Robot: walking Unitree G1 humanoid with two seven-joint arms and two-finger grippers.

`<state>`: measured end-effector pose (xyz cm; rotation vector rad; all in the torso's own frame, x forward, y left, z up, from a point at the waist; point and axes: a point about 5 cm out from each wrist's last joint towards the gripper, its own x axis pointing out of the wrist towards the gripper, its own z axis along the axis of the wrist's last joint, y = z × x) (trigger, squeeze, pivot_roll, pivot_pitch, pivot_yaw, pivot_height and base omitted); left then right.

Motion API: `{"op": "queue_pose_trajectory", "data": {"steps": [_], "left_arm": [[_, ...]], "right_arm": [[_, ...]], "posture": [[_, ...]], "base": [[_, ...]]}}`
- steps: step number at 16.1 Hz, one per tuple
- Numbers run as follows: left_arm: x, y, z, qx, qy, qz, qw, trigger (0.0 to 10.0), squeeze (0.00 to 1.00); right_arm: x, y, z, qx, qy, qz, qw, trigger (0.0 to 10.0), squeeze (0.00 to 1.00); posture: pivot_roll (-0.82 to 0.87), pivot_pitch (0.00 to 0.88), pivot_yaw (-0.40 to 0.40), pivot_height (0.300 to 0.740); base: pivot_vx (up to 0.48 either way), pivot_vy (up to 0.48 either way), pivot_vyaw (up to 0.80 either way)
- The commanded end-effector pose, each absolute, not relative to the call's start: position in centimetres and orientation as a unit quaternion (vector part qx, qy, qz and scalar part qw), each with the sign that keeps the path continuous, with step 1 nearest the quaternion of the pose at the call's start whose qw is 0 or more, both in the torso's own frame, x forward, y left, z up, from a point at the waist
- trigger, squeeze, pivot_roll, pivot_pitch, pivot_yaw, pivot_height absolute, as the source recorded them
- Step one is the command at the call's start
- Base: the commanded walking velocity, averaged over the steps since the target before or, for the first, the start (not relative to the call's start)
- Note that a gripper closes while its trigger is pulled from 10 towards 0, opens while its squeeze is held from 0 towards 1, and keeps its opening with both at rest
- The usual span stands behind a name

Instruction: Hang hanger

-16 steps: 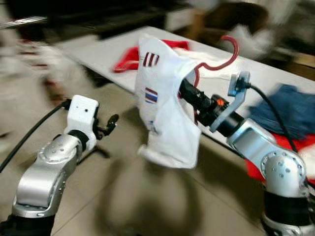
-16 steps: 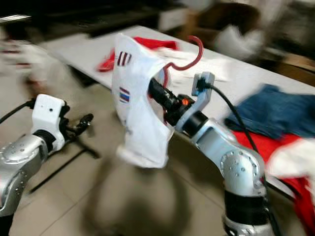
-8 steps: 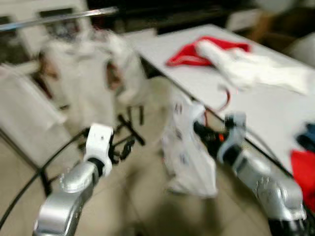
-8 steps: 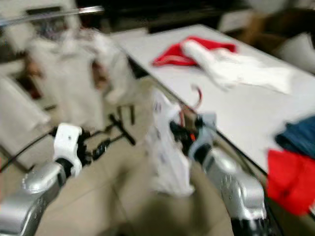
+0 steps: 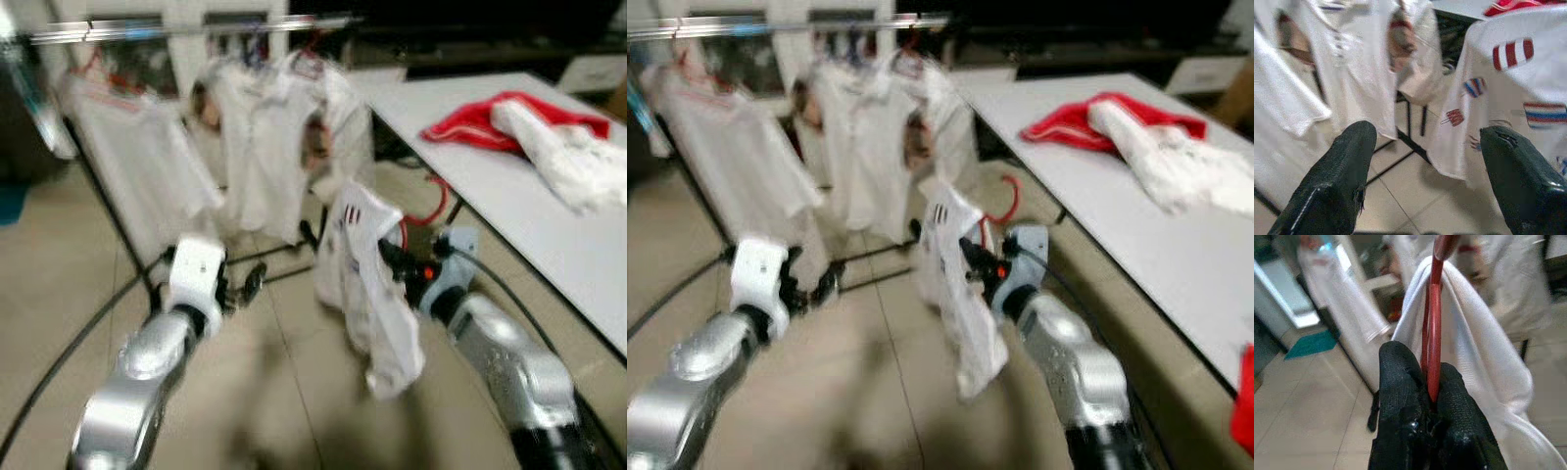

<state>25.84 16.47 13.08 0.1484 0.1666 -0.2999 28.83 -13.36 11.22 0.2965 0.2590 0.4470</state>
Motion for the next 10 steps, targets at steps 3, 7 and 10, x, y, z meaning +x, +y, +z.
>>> {"op": "queue_pose_trajectory", "data": {"steps": [3,7,10], "left_arm": [[26.30,15.88,12.60,0.066,0.097,-0.156,0.981,10.0,0.00],[26.51,16.38,12.30,0.064,0.104,-0.144,0.982,10.0,0.00],[26.64,16.32,12.17,0.066,0.107,-0.157,0.980,10.0,0.00]], "right_arm": [[29.79,-13.22,12.47,0.127,0.088,0.233,0.960,10.0,0.00],[30.33,-13.35,12.57,0.137,0.084,0.225,0.961,10.0,0.00],[30.25,-12.70,13.21,0.099,0.074,0.266,0.956,10.0,0.00]], "posture": [[-0.08,0.000,-0.039,0.719],[-0.08,0.000,-0.041,0.719],[-0.09,0.000,-0.037,0.719]], "base": [[0.000,-0.314,0.79],[0.000,0.425,0.16],[0.000,0.000,0.00]]}}
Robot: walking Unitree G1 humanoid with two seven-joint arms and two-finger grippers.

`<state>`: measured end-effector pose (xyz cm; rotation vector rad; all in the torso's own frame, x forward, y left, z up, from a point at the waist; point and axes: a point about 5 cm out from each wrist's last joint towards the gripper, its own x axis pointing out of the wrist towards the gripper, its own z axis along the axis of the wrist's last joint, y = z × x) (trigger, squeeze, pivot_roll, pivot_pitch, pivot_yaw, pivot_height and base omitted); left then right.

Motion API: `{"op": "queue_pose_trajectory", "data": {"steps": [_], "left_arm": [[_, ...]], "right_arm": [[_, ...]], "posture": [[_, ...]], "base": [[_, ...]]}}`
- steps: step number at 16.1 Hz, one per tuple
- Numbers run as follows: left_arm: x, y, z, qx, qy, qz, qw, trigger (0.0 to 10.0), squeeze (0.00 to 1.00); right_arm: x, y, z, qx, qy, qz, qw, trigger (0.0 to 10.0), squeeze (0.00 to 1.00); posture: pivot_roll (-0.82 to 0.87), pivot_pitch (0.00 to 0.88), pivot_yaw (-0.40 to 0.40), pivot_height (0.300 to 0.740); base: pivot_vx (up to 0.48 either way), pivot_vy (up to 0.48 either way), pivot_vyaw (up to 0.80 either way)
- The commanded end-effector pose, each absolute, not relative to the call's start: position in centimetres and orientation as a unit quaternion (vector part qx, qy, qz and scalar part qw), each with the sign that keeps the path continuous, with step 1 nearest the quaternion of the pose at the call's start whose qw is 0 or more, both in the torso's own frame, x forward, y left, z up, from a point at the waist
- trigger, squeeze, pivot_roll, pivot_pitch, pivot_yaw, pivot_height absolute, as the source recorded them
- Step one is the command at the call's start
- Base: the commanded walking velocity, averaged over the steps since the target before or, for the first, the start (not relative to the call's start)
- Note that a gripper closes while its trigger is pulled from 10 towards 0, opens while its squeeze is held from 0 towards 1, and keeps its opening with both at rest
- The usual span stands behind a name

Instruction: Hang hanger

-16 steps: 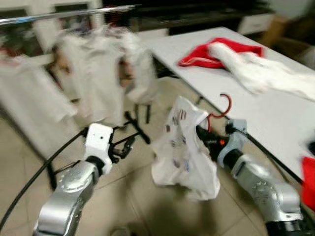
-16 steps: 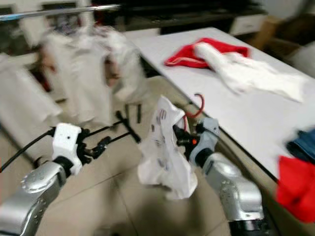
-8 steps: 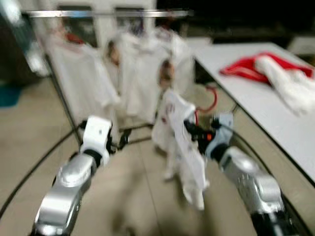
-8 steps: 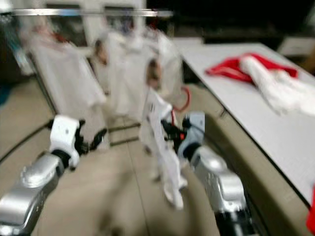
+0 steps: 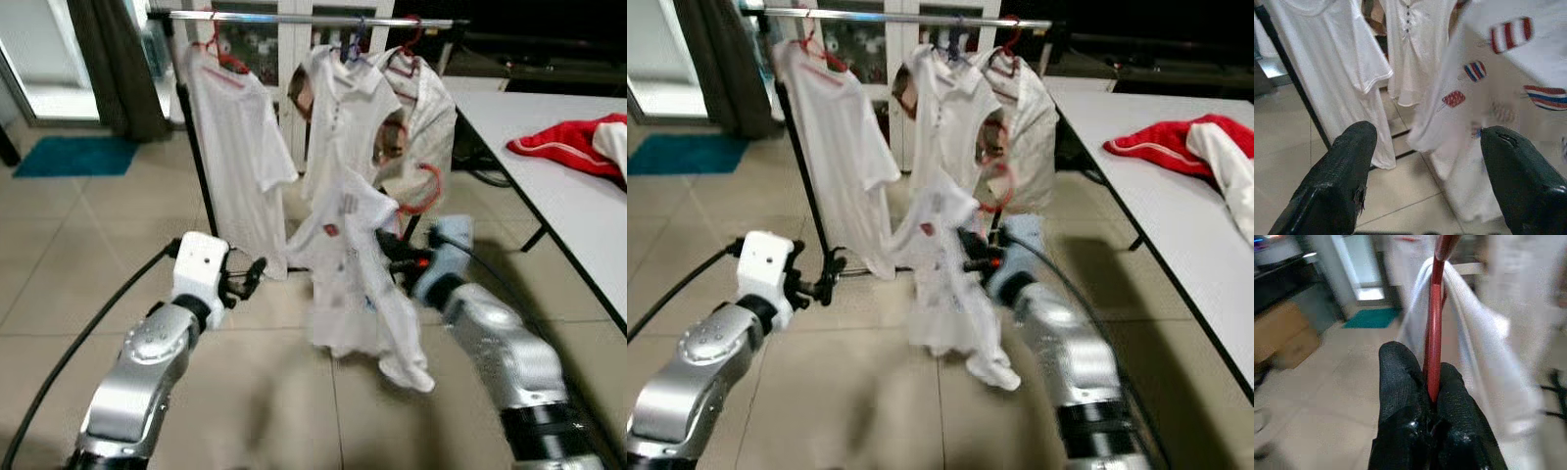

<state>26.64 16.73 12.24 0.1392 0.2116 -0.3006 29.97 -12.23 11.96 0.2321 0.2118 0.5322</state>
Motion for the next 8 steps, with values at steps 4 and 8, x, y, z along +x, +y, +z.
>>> {"op": "queue_pose_trajectory", "data": {"steps": [4,8], "left_arm": [[26.7,15.0,13.1,0.017,0.098,-0.254,0.962,10.0,1.00],[28.7,16.1,13.8,0.051,0.084,-0.282,0.954,10.0,1.00]], "right_arm": [[30.3,-12.2,14.7,0.074,0.057,0.302,0.949,10.0,0.00],[30.2,-11.2,17.2,0.078,0.031,0.372,0.924,10.0,0.00]], "posture": [[-0.10,0.000,-0.038,0.719],[-0.11,0.000,-0.036,0.719]], "base": [[0.000,0.000,0.00],[0.000,0.000,0.00]]}}
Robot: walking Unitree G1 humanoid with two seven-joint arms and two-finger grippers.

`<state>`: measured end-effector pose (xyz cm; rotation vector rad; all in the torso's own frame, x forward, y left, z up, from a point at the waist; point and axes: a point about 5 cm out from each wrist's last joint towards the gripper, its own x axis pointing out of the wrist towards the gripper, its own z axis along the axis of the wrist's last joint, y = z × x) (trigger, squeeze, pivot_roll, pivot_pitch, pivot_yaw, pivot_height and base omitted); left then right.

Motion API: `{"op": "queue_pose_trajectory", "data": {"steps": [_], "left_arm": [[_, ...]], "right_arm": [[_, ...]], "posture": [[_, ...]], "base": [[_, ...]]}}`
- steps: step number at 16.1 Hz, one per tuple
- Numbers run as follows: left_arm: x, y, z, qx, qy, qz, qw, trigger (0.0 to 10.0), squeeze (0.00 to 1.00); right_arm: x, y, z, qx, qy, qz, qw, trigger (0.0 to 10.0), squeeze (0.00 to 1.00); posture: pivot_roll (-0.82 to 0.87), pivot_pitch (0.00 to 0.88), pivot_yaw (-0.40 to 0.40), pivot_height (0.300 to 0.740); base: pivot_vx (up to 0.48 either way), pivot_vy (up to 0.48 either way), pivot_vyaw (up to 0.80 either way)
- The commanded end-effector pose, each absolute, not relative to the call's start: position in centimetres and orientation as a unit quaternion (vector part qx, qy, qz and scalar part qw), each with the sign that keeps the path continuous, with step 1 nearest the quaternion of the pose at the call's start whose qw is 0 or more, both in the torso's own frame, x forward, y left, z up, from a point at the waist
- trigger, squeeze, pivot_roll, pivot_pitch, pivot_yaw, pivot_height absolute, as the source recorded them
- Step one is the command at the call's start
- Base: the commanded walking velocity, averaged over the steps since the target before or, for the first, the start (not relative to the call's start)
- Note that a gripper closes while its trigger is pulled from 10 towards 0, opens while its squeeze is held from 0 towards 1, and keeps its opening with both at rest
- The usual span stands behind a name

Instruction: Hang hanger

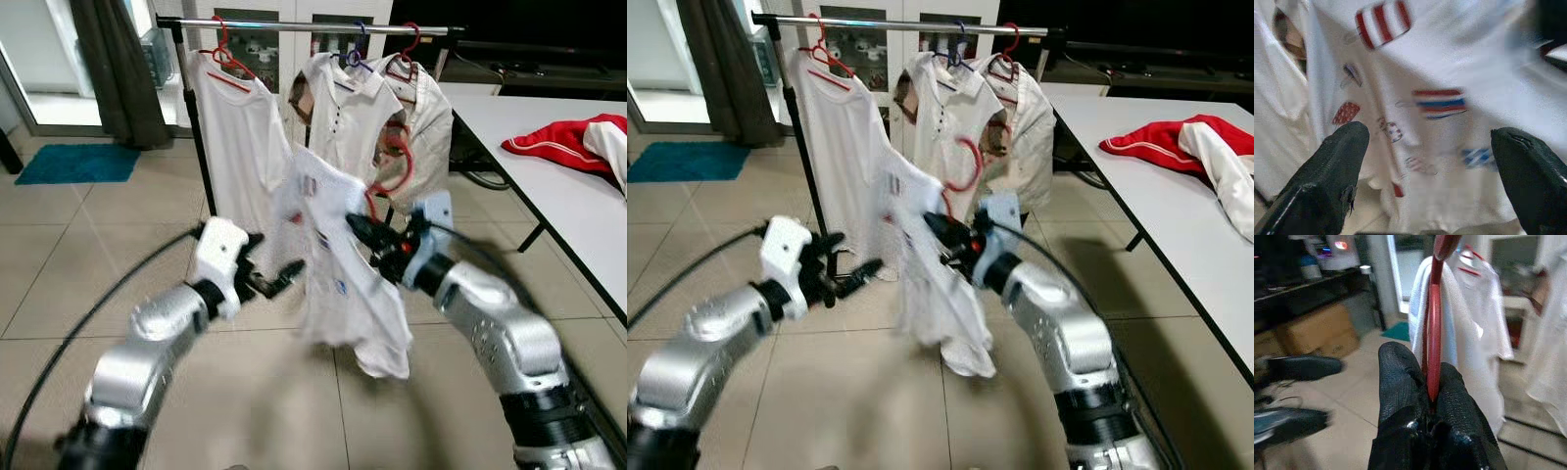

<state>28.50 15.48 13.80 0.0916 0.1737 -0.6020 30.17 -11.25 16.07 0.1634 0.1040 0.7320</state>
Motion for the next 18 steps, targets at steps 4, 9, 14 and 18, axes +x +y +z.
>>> {"op": "queue_pose_trajectory", "data": {"steps": [4,9,14,18], "left_arm": [[30.4,22.0,16.2,0.086,0.039,-0.176,0.980,10.0,1.00],[31.2,23.3,15.7,0.088,0.039,-0.183,0.978,10.0,0.00],[32.4,23.5,12.6,0.074,0.086,-0.197,0.974,0.0,0.00],[32.8,22.9,11.9,0.077,0.091,-0.228,0.966,0.0,0.00]], "right_arm": [[29.0,-11.8,18.4,0.055,0.036,0.461,0.885,10.0,0.00],[28.1,-12.4,19.9,0.071,0.034,0.523,0.849,10.0,0.00],[26.8,-12.3,21.1,0.096,0.031,0.575,0.812,10.0,0.00],[26.4,-12.4,21.1,0.103,0.036,0.581,0.807,10.0,0.00]], "posture": [[-0.11,0.000,-0.040,0.719],[-0.10,0.000,-0.060,0.719],[-0.12,0.000,-0.055,0.719],[-0.13,0.000,-0.049,0.719]], "base": [[0.000,0.000,0.00],[0.000,0.000,0.00],[0.000,0.000,0.00],[0.000,0.000,0.00]]}}
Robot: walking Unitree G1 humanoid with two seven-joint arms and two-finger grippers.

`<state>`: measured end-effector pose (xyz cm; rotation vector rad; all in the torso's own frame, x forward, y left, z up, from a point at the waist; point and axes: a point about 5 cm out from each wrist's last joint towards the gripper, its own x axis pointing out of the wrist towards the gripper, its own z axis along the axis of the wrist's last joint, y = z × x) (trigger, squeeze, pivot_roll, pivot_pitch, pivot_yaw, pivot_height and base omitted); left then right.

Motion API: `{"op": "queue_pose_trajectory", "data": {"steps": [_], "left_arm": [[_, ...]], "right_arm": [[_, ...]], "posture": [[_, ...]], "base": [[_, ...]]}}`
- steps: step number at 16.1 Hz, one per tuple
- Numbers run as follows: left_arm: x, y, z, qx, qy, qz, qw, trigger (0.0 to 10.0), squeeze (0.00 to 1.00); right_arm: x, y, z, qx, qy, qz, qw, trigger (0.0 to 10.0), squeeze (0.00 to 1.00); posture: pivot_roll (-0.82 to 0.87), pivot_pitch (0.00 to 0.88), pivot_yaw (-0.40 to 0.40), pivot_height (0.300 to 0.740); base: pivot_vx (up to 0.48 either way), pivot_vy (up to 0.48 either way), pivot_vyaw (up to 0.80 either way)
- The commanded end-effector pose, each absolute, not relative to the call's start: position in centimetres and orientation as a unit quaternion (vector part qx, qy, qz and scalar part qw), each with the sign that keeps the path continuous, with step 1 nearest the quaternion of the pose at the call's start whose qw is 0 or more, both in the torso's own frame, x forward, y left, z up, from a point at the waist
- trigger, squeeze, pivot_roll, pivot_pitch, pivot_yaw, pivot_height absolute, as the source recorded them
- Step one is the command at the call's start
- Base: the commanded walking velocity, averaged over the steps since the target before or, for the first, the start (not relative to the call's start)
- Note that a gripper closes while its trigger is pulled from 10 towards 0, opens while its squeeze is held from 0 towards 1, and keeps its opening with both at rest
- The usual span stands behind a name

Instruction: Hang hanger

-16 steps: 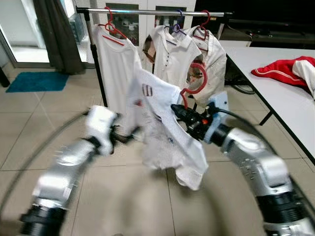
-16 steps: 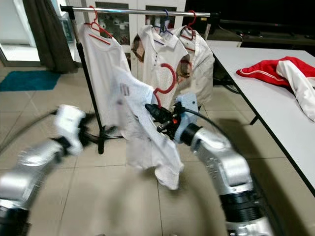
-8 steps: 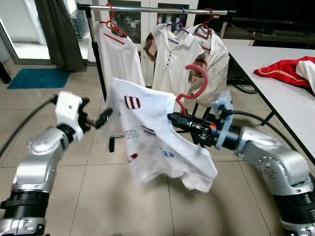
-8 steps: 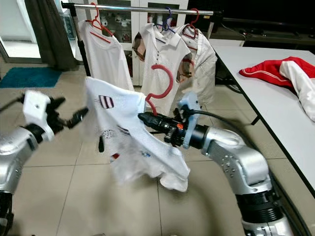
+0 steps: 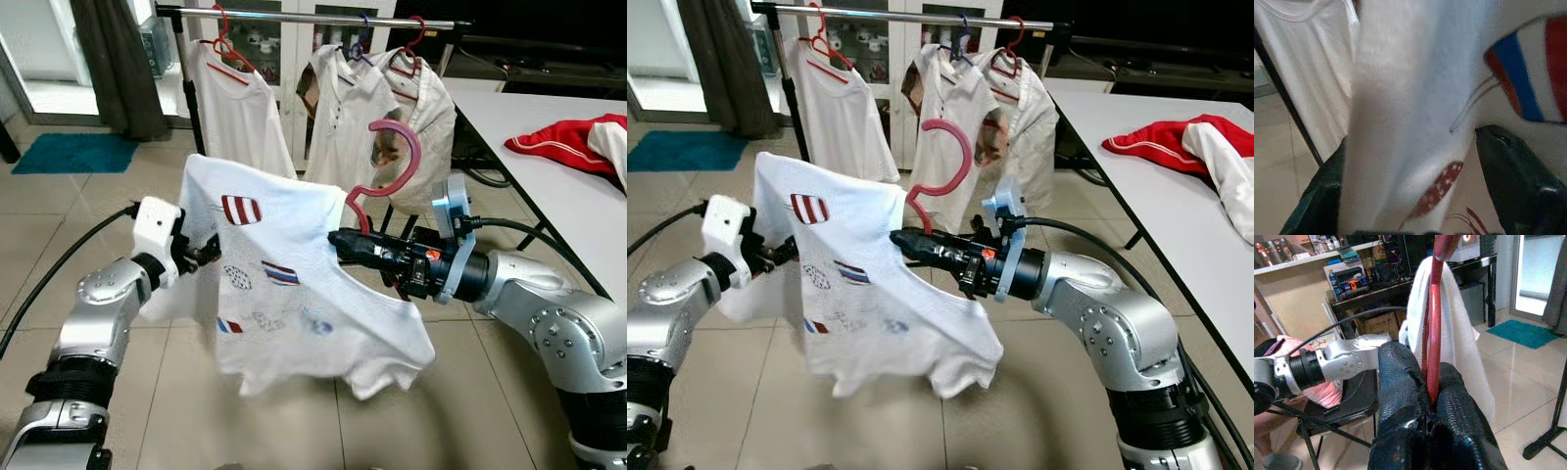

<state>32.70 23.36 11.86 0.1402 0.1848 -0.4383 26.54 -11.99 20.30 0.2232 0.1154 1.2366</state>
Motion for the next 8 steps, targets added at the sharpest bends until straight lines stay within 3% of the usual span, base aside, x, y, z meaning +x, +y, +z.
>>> {"op": "queue_pose_trajectory", "data": {"steps": [1,8], "left_arm": [[32.79,22.91,11.76,0.075,0.092,-0.230,0.966,0.0,0.00],[32.25,23.13,11.04,0.073,0.091,-0.236,0.965,0.0,0.00]], "right_arm": [[26.33,-12.41,21.19,0.105,0.035,0.581,0.806,10.0,0.00],[25.99,-12.11,20.98,0.117,0.039,0.581,0.805,10.0,0.00]], "posture": [[-0.13,0.000,-0.047,0.719],[-0.13,0.000,-0.041,0.719]], "base": [[0.000,0.000,0.00],[0.000,0.000,0.00]]}}
